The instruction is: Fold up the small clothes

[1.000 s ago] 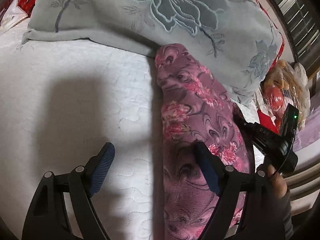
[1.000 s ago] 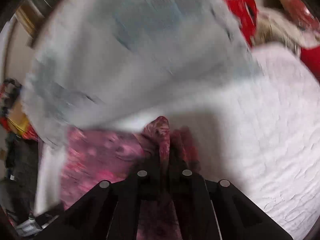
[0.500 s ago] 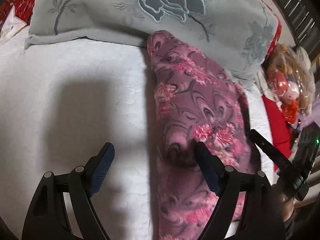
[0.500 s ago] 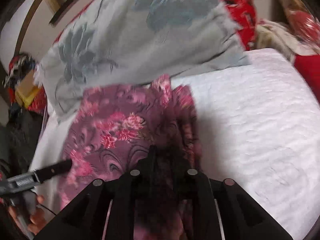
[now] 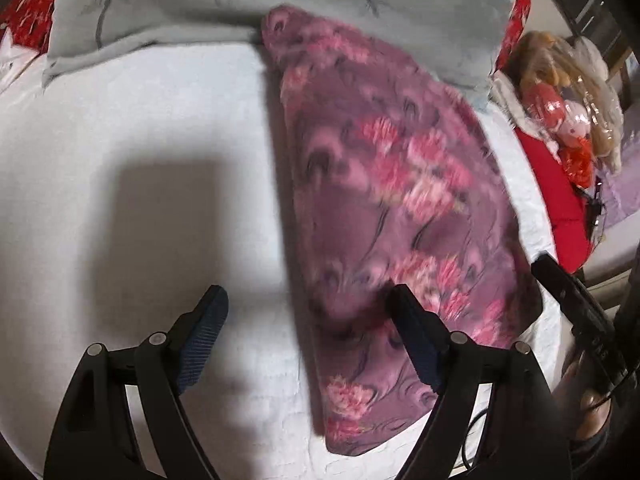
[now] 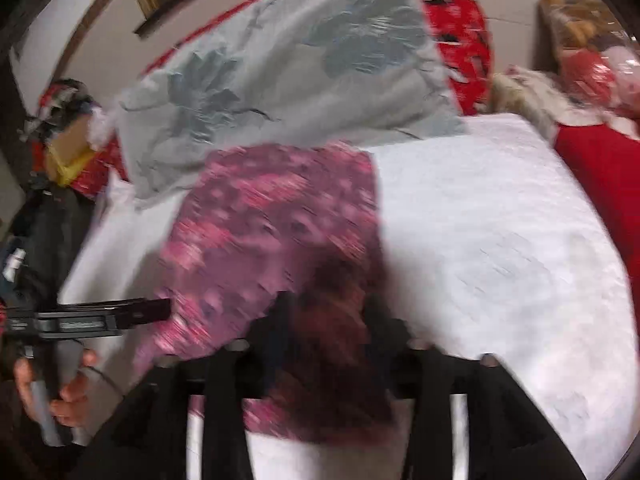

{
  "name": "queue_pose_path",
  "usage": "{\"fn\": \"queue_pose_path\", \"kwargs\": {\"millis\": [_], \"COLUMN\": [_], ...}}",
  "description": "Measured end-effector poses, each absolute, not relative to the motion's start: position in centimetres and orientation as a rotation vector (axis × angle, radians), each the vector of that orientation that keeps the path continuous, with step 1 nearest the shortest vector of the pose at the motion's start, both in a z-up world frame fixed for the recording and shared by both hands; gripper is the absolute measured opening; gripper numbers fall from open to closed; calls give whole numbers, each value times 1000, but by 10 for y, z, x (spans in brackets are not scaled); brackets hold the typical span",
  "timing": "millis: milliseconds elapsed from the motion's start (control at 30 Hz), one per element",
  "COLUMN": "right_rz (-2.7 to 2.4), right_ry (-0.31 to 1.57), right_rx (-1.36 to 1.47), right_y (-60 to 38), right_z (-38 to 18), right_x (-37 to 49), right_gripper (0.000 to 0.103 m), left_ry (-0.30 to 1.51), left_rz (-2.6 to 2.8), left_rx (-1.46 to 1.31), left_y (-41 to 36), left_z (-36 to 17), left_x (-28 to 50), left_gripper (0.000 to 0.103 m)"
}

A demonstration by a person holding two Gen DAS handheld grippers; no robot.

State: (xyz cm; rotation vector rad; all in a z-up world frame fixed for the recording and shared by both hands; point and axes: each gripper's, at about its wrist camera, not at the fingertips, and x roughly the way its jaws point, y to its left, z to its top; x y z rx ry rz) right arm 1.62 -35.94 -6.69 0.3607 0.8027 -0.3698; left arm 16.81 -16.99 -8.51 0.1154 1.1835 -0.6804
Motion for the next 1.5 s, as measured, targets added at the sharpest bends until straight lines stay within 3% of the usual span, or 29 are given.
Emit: {"fn": "queue_pose_path", "kwargs": {"millis": [67,267,433,533,600,700,933,1067,1267,1500], "right_rz": [-365,-381,-410,-331,-315,-349,-342,-306,-346,-338], "right_ry": [891,776,853,805,746,831,667,622,726,683], "right_rx": [372,430,568,597,591,642,538,495,505,524], "right_y": [-361,-369,-387,-382,-378,-387,-383,-381,-390,-398], "right_z": [-92,-60,-70,-63,-58,-84,-36,-30,-80,-57], "right_x": [18,22,30,16,7,6,37,74,101,108], "right_gripper": [36,38,41,15,14,11,29,28,22,29], "left_ry": [1144,1072,1122,1138,1120,1125,1067,1095,1094,1093], "left_rz": [-670,-727,-669,-678,-670,-664,-653,-655,-660,-668], "left_rx": [163,94,63,29,60,93,53,35,41,19], "left_y": [-179,-178,-178,-186,-189,-197,-202,-205,-207,-203], "left_z": [-89,-56,-69,-73,-73,-82,-70,-74,-71,-67], "left_x": [163,166,193,192,190,190,197,205,208,207], "left_gripper": [88,88,88,88,88,90,91,91,91,91]}}
